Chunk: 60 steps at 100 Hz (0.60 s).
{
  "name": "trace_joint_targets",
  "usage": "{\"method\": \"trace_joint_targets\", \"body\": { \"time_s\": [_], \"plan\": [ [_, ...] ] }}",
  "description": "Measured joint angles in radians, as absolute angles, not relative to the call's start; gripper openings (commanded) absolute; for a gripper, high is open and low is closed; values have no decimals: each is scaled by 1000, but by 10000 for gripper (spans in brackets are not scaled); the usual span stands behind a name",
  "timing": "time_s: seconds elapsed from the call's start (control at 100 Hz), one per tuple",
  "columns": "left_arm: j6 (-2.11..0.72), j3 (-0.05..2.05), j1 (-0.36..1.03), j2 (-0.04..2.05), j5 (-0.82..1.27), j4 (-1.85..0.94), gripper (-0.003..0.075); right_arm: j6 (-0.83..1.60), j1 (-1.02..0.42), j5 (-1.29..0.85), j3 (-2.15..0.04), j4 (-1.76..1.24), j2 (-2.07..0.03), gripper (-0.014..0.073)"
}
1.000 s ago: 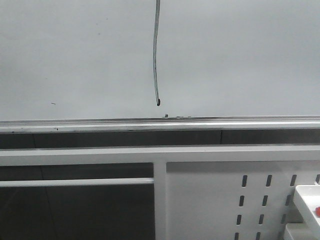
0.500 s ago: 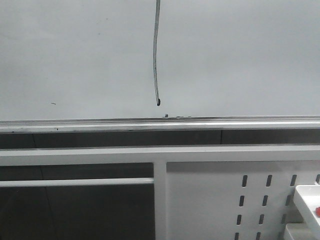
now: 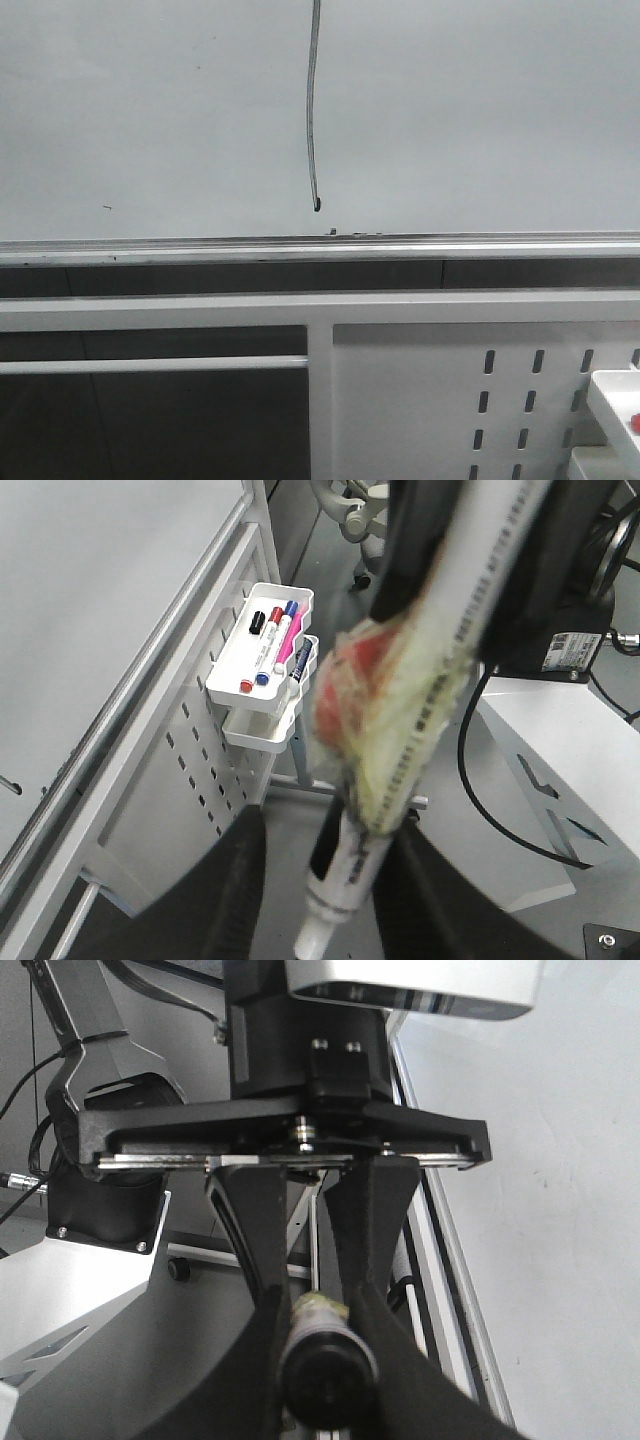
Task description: Write number 1 on whiteboard
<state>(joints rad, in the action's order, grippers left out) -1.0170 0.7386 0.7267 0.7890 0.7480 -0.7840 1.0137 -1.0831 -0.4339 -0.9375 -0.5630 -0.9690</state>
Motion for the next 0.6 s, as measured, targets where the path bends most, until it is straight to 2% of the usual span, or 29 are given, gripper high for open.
{"method": "trace_joint_targets", "body": {
  "time_s": [0.27,0.39,0.54,0.6],
  "plan": [
    [-1019,739,727,789,748,-801,232,1014,-1083,-440,-938,-563,-971,-77],
    [-1019,739,727,794,748,-805,148,1014,-1083,-442,-938,-559,-971,-77],
    [-1029,739,727,809,759,-815,-13,1014,-1083,-450,-940,-551,-977,-77],
    [-1038,739,729,817,769,-815,-20,1014,-1083,-464,-942,-551,-982,-77]
  ]
}}
